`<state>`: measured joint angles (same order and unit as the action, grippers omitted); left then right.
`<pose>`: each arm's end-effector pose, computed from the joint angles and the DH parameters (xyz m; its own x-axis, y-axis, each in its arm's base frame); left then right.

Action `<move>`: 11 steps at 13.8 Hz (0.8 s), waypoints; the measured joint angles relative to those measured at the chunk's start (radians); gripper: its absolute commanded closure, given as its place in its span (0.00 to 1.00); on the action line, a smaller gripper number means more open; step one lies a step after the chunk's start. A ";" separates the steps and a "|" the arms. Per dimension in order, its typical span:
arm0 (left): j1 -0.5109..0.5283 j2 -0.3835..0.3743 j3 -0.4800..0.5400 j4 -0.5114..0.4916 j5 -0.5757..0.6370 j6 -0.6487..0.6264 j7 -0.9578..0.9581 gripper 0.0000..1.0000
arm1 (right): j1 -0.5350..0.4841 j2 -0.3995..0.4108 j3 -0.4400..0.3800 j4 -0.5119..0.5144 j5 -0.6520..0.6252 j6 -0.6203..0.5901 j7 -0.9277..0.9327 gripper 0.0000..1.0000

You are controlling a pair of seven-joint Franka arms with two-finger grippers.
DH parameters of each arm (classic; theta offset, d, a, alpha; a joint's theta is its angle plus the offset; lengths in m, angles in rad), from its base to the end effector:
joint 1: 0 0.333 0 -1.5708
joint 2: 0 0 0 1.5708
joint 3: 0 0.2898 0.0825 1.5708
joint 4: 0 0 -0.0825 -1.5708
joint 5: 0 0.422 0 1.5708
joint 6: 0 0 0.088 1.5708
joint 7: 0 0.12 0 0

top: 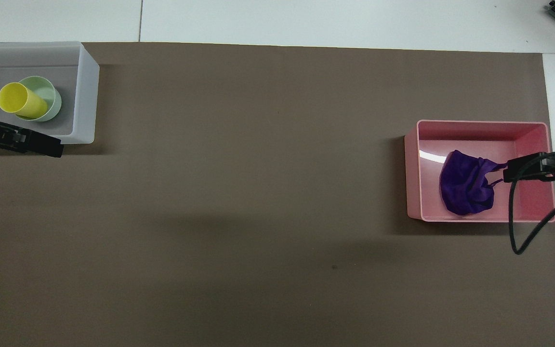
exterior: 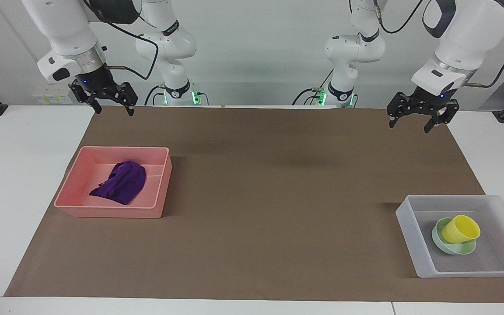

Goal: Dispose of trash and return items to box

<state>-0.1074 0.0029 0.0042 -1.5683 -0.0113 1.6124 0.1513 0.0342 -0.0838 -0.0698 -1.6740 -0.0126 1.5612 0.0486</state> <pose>0.5949 -0.0629 0.5886 0.9670 -0.2512 0.0424 -0.2516 -0.9678 0.0049 0.5656 -0.0230 0.5804 0.9961 -0.0838 -0.0288 -0.0836 -0.9965 0.0082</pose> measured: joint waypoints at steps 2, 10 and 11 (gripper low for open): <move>0.008 0.000 0.001 0.000 0.000 0.000 0.000 0.00 | 0.000 0.000 0.000 0.000 0.000 0.000 0.000 0.00; 0.012 0.000 0.001 0.000 0.010 -0.013 0.000 0.00 | 0.000 0.000 0.000 0.000 0.000 0.000 0.000 0.00; 0.012 0.000 0.001 0.000 0.010 -0.015 0.000 0.00 | 0.000 0.000 0.000 0.000 0.000 0.000 0.000 0.00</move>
